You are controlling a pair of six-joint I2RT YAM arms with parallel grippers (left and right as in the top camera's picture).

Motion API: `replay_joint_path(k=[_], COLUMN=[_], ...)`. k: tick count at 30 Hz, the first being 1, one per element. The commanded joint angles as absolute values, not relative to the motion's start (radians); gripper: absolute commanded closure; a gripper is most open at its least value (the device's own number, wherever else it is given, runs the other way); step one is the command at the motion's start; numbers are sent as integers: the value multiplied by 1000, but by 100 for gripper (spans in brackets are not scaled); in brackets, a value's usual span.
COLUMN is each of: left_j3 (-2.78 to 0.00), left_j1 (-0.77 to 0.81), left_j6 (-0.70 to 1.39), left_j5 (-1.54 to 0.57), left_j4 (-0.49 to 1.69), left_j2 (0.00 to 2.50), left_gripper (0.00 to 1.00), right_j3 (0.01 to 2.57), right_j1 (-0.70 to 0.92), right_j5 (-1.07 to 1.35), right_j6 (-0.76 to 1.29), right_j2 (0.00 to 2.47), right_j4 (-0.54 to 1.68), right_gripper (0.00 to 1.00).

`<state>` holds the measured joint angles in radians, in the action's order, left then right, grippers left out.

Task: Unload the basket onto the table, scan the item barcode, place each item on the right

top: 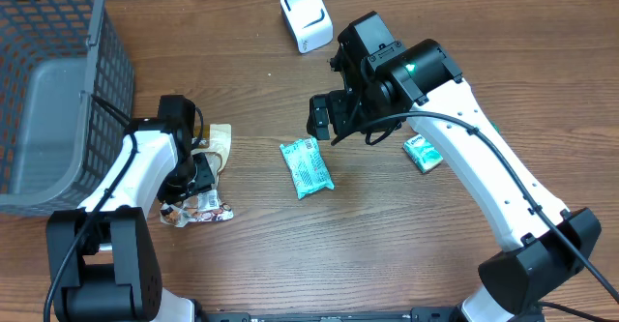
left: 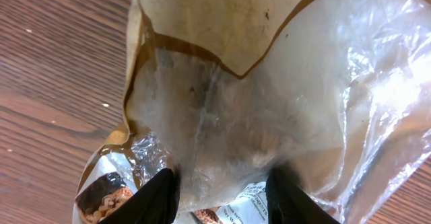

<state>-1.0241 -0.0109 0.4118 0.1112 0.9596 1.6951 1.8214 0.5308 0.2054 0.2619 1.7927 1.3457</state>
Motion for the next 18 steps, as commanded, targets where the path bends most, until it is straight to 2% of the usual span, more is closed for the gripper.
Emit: replay_joint_path(k=[1,9,18], left_j3=[-998,-997,-997], left_j1=[-10,13,103], left_j6=[395,388,337], left_j5=[51,44,-97], left_j4=[950,939,857], left_j2=[1695,1695,1695], left_gripper=[60,63,63], right_j3=[1832,1832,1832], right_j1=[528,528,528], right_j5=[207,207,207], right_j6=[261,261,261], right_j2=[1782,1782,1782], right_j4=[1341,1341,1341], right_gripper=[0,0,0])
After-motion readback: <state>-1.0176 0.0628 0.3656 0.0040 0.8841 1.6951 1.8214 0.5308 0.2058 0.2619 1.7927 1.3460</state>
